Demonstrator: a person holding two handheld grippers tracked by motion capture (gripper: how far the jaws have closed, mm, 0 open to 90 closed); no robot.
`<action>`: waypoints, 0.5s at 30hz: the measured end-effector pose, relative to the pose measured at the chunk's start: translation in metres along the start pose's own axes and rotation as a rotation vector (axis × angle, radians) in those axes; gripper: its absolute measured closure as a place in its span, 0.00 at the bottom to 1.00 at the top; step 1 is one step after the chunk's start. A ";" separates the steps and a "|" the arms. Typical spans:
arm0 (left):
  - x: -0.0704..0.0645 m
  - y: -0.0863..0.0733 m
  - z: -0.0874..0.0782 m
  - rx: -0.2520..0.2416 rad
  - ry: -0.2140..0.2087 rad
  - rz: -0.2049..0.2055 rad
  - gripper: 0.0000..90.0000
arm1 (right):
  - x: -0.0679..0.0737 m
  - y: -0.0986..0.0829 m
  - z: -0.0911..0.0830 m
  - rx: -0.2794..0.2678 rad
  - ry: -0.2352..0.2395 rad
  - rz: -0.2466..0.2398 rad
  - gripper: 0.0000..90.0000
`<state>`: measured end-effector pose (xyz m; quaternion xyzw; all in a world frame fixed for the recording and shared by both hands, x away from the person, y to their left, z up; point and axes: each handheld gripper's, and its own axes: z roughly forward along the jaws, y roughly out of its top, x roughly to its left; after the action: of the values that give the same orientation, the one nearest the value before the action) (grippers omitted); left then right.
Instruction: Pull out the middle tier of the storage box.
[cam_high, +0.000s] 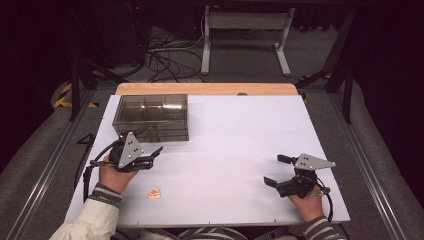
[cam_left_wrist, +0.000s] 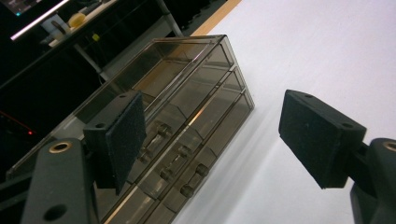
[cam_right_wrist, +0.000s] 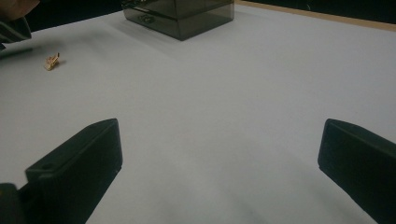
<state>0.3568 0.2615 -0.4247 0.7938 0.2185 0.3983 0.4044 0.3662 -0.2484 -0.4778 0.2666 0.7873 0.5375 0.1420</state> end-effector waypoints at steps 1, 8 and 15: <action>0.000 0.000 0.000 -0.002 0.003 0.006 0.27 | 0.000 0.000 0.000 0.000 0.000 0.000 0.01; -0.004 0.000 0.001 0.005 0.040 0.061 0.29 | 0.000 0.000 0.000 0.000 -0.001 0.003 0.01; -0.006 -0.001 0.002 0.014 0.064 0.113 0.31 | 0.000 0.000 0.000 0.000 -0.001 0.006 0.01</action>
<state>0.3552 0.2566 -0.4288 0.7945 0.1890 0.4441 0.3686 0.3666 -0.2486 -0.4779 0.2693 0.7864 0.5378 0.1407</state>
